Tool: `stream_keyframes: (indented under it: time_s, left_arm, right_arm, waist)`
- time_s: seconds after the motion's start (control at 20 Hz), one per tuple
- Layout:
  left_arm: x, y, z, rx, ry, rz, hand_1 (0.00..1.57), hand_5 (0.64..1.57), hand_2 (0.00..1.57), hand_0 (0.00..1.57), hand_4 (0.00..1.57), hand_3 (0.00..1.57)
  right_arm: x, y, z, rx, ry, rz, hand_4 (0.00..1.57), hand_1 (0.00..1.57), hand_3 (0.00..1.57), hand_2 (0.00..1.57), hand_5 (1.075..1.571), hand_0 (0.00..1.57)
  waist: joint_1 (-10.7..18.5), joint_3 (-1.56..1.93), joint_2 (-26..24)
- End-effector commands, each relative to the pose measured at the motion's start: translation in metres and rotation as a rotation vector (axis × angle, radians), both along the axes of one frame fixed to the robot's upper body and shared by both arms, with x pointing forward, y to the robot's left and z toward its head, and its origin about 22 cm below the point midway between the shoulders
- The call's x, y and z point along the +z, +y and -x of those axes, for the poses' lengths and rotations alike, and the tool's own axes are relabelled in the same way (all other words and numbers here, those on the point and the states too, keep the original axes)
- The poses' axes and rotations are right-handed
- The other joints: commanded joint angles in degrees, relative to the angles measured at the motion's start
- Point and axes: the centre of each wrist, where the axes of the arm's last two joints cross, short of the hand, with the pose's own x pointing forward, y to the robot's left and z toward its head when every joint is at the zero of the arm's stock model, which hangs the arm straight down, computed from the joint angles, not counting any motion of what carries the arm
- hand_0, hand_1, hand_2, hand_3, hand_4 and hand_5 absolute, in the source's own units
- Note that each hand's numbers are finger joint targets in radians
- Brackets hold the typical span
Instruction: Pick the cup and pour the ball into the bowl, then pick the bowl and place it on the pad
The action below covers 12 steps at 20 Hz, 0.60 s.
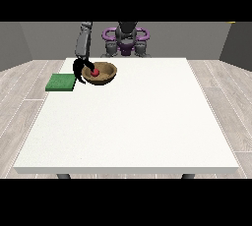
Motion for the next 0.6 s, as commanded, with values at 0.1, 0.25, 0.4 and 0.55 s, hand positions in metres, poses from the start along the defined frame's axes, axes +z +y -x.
stream_keyframes:
  time_s: [0.1,0.25,0.4,0.55]
  left_arm:
    - [0.018,0.004,0.004,-0.009,-0.057,0.022,0.00,1.528,0.00,0.00,1.06,0.00]
    - [0.012,0.007,0.007,-0.021,-0.033,0.018,0.00,1.519,0.00,0.00,1.11,0.00]
    - [0.003,0.010,0.008,-0.004,-0.023,0.028,0.00,1.527,0.00,0.00,1.16,0.00]
    - [0.001,0.033,0.010,0.029,0.009,0.054,0.00,1.526,0.00,0.00,1.19,0.00]
  right_arm:
    - [-0.021,-0.035,0.036,-0.139,0.268,0.133,0.91,1.57,1.57,1.57,1.478,1.57]
    - [-0.011,-0.053,0.040,-0.157,0.280,0.181,0.92,1.57,1.41,1.57,1.525,1.57]
    - [0.006,-0.055,0.029,-0.178,0.289,0.242,0.99,1.57,1.29,1.57,1.542,1.57]
    - [0.052,-0.061,-0.002,-0.176,0.281,0.306,1.01,1.57,1.25,1.57,1.546,1.57]
  waist:
    - [0.90,2.76,5.01]
    - [1.73,2.79,3.89]
    - [1.00,2.73,2.73]
    - [-1.23,2.59,0.27]
